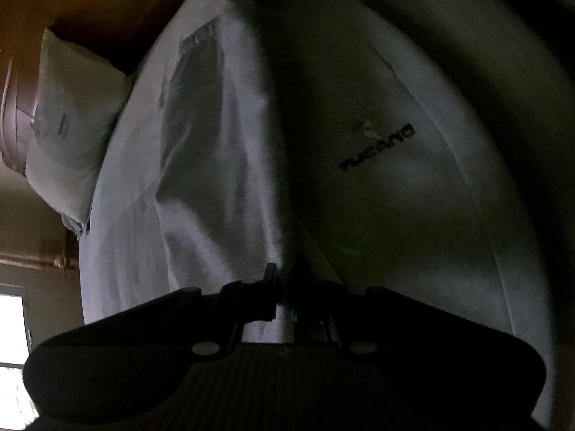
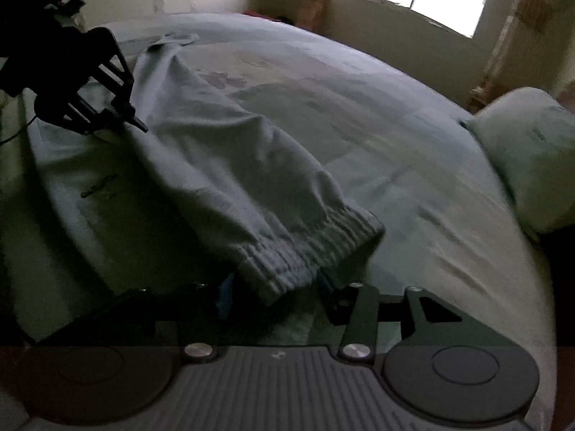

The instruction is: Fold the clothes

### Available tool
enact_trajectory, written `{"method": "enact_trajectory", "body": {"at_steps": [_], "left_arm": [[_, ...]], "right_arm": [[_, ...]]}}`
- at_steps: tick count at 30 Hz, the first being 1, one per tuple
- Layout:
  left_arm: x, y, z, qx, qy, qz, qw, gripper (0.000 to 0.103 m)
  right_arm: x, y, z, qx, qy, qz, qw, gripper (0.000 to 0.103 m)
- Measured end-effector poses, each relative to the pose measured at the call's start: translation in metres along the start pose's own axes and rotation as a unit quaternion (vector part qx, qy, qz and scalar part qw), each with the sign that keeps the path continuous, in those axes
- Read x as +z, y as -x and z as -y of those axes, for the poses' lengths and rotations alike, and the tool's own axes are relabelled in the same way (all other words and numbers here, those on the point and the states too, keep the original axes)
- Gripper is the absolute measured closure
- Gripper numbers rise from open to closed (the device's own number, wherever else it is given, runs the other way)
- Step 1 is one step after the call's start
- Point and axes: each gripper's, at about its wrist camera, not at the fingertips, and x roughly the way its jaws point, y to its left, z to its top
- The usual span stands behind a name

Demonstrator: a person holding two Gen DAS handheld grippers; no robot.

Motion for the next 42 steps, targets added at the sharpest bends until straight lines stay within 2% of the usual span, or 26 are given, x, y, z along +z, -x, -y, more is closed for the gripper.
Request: {"method": "enact_trajectory", "body": {"at_steps": [4,7,10,14,15,16,17,18,19,20,23,24,29,34,40,41,42], "left_arm": [[-0.002,0.004,-0.004,0.006,0.022,0.004,0.9997,0.098],[-0.004,0.006,-0.009,0.012,0.042,0.010,0.9990,0.098],[-0.007,0.011,-0.009,0.016,0.060,0.017,0.9979,0.098],[-0.009,0.014,-0.010,0.019,0.072,0.028,0.9968,0.098],[-0.010,0.015,-0.010,0.019,0.074,0.032,0.9966,0.098],[-0.012,0.016,-0.009,0.020,0.076,0.034,0.9963,0.097],[-0.014,0.016,-0.009,0.022,0.077,0.035,0.9962,0.088],[-0.015,0.014,-0.011,0.025,0.075,0.034,0.9963,0.086],[-0.017,0.011,-0.013,0.029,0.073,0.033,0.9964,0.086],[-0.019,0.010,-0.013,0.036,0.070,0.030,0.9965,0.082],[-0.036,0.015,0.000,0.071,0.061,0.012,0.9956,0.060],[-0.043,0.013,0.000,0.077,0.066,0.005,0.9948,0.059],[-0.070,0.008,0.000,0.108,0.083,-0.031,0.9902,0.059],[-0.096,-0.008,-0.020,0.131,0.101,-0.069,0.9839,0.059],[-0.114,-0.021,-0.025,0.144,0.101,-0.107,0.9784,0.059],[-0.117,-0.023,-0.026,0.146,0.101,-0.113,0.9775,0.067],[-0.120,-0.025,-0.026,0.148,0.100,-0.120,0.9765,0.079]], "right_arm": [[0.016,0.018,-0.029,-0.028,0.033,0.037,0.998,0.037],[0.044,0.000,-0.061,-0.017,0.073,0.060,0.995,0.037],[0.073,-0.035,-0.101,0.007,0.126,0.067,0.990,0.037],[0.100,-0.092,-0.146,-0.004,0.179,0.052,0.982,0.041],[0.105,-0.105,-0.153,-0.006,0.186,0.048,0.981,0.052],[0.109,-0.115,-0.157,-0.008,0.187,0.042,0.981,0.073],[0.112,-0.122,-0.158,-0.010,0.184,0.036,0.982,0.085],[0.115,-0.126,-0.158,-0.012,0.179,0.030,0.983,0.094],[0.117,-0.126,-0.158,-0.013,0.175,0.032,0.984,0.094],[0.118,-0.123,-0.156,-0.013,0.171,0.037,0.984,0.094],[0.122,-0.113,-0.150,-0.017,0.157,0.053,0.986,0.094],[0.124,-0.110,-0.148,-0.016,0.152,0.056,0.987,0.094],[0.131,-0.102,-0.143,-0.008,0.141,0.059,0.988,0.094],[0.133,-0.105,-0.139,-0.005,0.139,0.054,0.989,0.094],[0.131,-0.109,-0.137,0.002,0.137,0.044,0.990,0.094],[0.130,-0.109,-0.138,0.003,0.138,0.043,0.990,0.094],[0.129,-0.108,-0.140,0.003,0.139,0.043,0.989,0.094]]}}
